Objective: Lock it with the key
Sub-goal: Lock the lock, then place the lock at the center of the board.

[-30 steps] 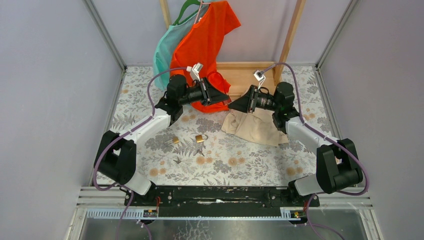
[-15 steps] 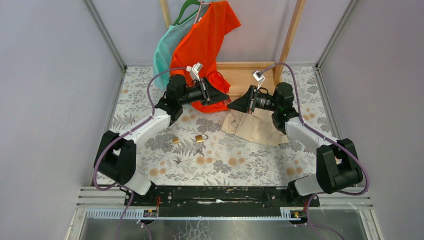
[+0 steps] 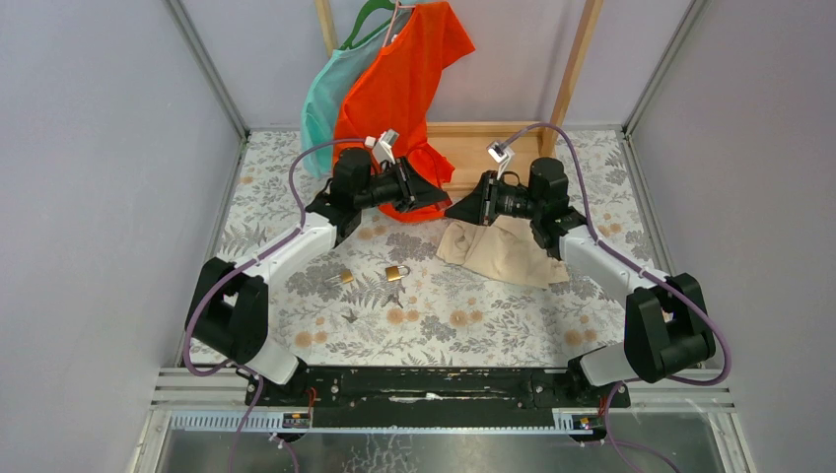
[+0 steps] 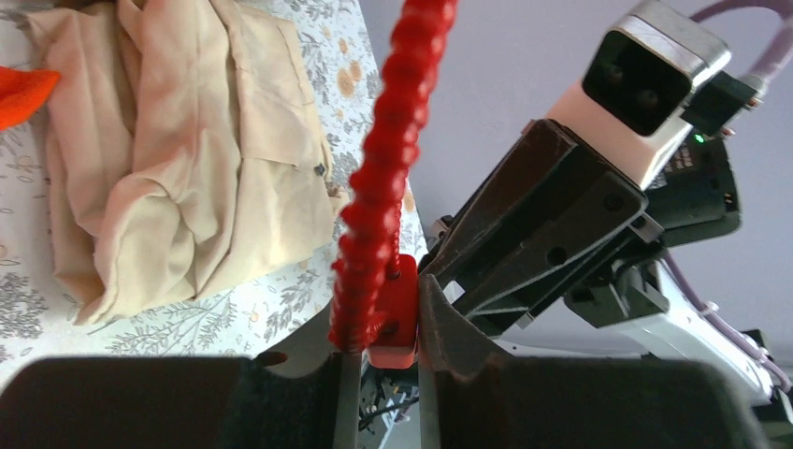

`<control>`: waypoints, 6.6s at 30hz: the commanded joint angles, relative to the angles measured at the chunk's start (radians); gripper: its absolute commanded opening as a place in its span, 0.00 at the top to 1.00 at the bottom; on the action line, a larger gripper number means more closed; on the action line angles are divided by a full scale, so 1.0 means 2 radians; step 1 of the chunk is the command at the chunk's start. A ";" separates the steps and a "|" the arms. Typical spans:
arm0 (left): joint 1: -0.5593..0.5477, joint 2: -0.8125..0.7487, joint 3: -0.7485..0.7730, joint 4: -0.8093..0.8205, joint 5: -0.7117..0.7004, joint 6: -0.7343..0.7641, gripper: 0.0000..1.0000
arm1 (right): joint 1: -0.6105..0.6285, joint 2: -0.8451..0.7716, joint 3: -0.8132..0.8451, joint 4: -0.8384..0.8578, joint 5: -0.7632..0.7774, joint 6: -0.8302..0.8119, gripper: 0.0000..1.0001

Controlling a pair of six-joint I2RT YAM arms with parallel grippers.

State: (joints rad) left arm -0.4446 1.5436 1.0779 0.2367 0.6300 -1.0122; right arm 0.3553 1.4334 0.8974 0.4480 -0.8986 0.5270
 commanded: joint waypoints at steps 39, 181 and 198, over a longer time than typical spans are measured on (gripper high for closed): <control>0.011 0.006 -0.018 0.017 0.021 -0.121 1.00 | 0.007 -0.029 0.102 -0.197 0.060 -0.164 0.45; -0.079 -0.018 -0.121 0.043 -0.002 0.065 1.00 | -0.087 -0.170 0.075 -0.390 0.113 -0.344 0.99; -0.091 0.101 -0.138 0.041 -0.058 0.010 0.89 | -0.095 -0.166 0.041 -0.456 0.091 -0.425 0.98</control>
State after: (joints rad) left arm -0.6189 1.6970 0.7246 0.3038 0.5331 -0.9894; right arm 0.1699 1.1130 0.9977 -0.4065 -0.6941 -0.2386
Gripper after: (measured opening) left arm 0.252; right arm 0.056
